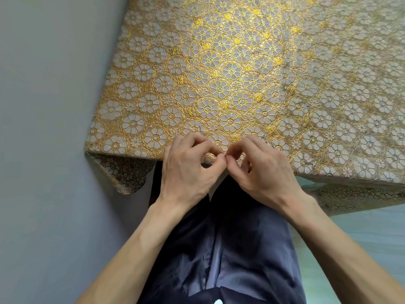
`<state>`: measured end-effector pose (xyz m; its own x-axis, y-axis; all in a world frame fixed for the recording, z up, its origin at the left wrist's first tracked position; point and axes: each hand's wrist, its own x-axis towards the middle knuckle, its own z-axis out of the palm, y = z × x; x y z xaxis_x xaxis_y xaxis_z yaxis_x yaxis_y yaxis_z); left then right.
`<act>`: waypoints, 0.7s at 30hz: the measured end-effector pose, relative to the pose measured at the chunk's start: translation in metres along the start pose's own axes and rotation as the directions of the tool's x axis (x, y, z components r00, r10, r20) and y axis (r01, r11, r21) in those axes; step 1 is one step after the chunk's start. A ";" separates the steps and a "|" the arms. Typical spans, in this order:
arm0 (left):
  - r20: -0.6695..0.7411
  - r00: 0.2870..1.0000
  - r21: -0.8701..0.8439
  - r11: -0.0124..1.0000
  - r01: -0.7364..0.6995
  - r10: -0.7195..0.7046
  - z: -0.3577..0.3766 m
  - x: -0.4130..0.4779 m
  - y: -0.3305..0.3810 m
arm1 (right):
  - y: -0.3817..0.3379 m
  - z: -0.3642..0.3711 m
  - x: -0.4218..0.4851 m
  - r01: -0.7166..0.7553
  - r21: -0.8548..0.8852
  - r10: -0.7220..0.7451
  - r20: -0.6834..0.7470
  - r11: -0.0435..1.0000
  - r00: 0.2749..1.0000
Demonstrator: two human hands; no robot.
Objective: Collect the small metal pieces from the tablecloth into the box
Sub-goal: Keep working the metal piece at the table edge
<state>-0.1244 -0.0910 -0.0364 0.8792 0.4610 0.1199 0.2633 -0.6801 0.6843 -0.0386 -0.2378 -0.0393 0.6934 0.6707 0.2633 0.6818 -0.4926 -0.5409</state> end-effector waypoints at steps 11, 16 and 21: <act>0.002 1.000 -0.088 0.996 0.015 -0.015 0.000 0.006 -0.009 | 0.003 -0.003 -0.003 -0.033 0.099 0.035 -0.020 0.995 0.999; 0.008 1.000 -0.090 0.996 0.011 -0.011 -0.001 0.004 -0.008 | 0.003 -0.001 -0.003 0.009 0.052 -0.009 -0.005 0.999 1.000; 0.036 0.999 -0.079 0.997 -0.009 0.012 -0.003 0.004 -0.007 | 0.000 -0.001 -0.002 -0.018 0.044 0.019 -0.020 0.999 1.000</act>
<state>-0.1239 -0.0827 -0.0387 0.8961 0.4319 0.1025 0.2226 -0.6370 0.7380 -0.0402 -0.2394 -0.0392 0.7109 0.6498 0.2690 0.6581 -0.4798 -0.5803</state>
